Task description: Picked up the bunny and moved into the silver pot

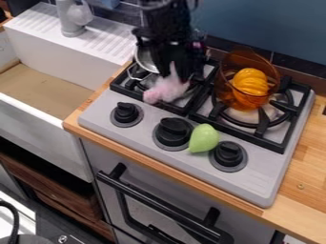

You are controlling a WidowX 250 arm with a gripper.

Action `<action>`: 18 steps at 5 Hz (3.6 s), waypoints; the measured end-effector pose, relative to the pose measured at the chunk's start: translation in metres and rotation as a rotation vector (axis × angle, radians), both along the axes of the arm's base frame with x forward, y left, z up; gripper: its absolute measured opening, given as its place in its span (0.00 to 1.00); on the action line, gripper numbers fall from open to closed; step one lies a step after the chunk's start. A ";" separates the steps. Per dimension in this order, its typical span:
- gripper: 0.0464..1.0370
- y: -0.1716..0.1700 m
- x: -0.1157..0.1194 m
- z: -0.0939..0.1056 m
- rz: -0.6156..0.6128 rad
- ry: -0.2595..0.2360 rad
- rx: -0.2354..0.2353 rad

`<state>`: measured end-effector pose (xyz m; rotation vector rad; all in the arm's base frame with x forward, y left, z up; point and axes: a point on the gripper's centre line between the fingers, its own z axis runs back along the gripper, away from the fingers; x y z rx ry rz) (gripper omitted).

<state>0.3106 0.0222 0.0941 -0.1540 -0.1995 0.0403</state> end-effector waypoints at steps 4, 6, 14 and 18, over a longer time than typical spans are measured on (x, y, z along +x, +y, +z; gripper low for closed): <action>0.33 0.038 0.063 0.012 0.274 0.036 0.043; 0.33 0.038 0.043 -0.009 0.269 -0.005 0.089; 0.96 0.056 0.067 0.003 0.339 0.016 0.093; 0.96 0.018 0.056 0.091 0.209 -0.023 -0.024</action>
